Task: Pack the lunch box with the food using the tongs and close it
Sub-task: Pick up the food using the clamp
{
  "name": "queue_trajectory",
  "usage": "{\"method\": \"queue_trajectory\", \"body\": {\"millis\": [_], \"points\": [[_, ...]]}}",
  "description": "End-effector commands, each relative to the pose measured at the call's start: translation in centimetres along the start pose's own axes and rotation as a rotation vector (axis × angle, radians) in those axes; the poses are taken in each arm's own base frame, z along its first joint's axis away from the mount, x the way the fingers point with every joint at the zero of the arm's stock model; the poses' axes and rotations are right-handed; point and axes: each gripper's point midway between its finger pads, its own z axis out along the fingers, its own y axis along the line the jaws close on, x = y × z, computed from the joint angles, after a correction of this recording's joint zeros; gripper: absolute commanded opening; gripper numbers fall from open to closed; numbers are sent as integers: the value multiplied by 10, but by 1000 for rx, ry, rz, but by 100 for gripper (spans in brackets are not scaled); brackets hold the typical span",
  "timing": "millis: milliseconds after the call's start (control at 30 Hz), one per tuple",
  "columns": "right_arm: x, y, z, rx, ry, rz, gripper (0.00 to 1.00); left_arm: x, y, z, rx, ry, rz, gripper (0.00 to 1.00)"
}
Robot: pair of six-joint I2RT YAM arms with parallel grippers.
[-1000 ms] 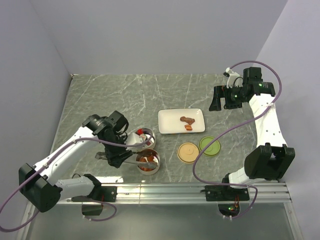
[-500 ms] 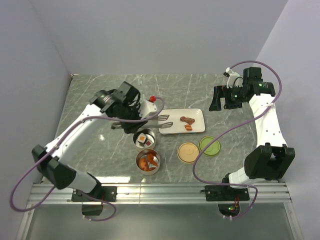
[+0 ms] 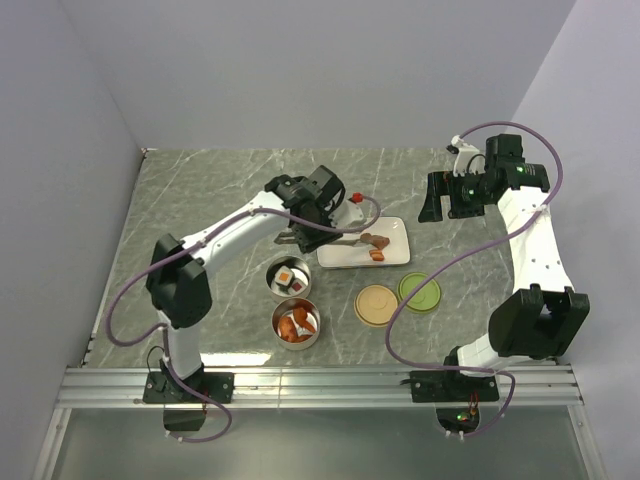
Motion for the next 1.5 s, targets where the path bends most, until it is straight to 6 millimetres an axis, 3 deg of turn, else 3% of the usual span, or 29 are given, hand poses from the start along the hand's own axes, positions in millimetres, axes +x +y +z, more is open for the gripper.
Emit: {"method": "queue_trajectory", "body": {"millis": [0,133,567,967,1333,1467], "points": [[-11,-3,-6,20,-41,-10,100,-39,30,-5,-122,-99,-31,46],[-12,-3,-6,24,-42,-13,100,-37,42,14,-164,-45,29,48],[-10,-5,-3,23,-34,-8,100,-29,35,56,-87,16,122,52],[-11,-6,-3,30,-33,-7,100,-35,37,77,-61,41,119,47],[-11,-6,-3,29,-33,-8,100,-22,32,64,-33,71,120,37],[-11,-6,-4,30,-36,-8,100,-27,35,52,-56,40,107,36]]}}
